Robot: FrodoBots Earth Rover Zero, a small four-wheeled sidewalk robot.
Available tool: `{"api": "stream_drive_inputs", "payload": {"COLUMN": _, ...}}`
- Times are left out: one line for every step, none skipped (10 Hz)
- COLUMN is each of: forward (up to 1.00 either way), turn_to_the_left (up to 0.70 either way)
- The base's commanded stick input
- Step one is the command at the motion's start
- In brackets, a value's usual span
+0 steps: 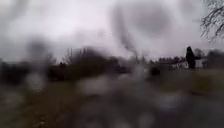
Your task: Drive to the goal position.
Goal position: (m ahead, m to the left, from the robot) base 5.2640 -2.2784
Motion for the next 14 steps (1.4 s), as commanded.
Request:
{"api": "stream_drive_inputs", "payload": {"forward": 0.85, "turn_to_the_left": -0.34}}
{"api": "stream_drive_inputs", "payload": {"forward": 0.85, "turn_to_the_left": -0.05}}
{"api": "stream_drive_inputs", "payload": {"forward": 0.85, "turn_to_the_left": 0.0}}
{"api": "stream_drive_inputs", "payload": {"forward": 0.85, "turn_to_the_left": 0.0}}
{"api": "stream_drive_inputs", "payload": {"forward": 0.85, "turn_to_the_left": 0.0}}
{"api": "stream_drive_inputs", "payload": {"forward": 0.85, "turn_to_the_left": 0.0}}
{"api": "stream_drive_inputs", "payload": {"forward": 0.85, "turn_to_the_left": 0.0}}
{"api": "stream_drive_inputs", "payload": {"forward": 0.85, "turn_to_the_left": 0.0}}
{"api": "stream_drive_inputs", "payload": {"forward": 0.85, "turn_to_the_left": 0.0}}
{"api": "stream_drive_inputs", "payload": {"forward": 0.85, "turn_to_the_left": 0.0}}
{"api": "stream_drive_inputs", "payload": {"forward": 0.85, "turn_to_the_left": 0.0}}
{"api": "stream_drive_inputs", "payload": {"forward": 0.85, "turn_to_the_left": 0.0}}
{"api": "stream_drive_inputs", "payload": {"forward": 0.85, "turn_to_the_left": 0.0}}
{"api": "stream_drive_inputs", "payload": {"forward": 0.85, "turn_to_the_left": 0.0}}
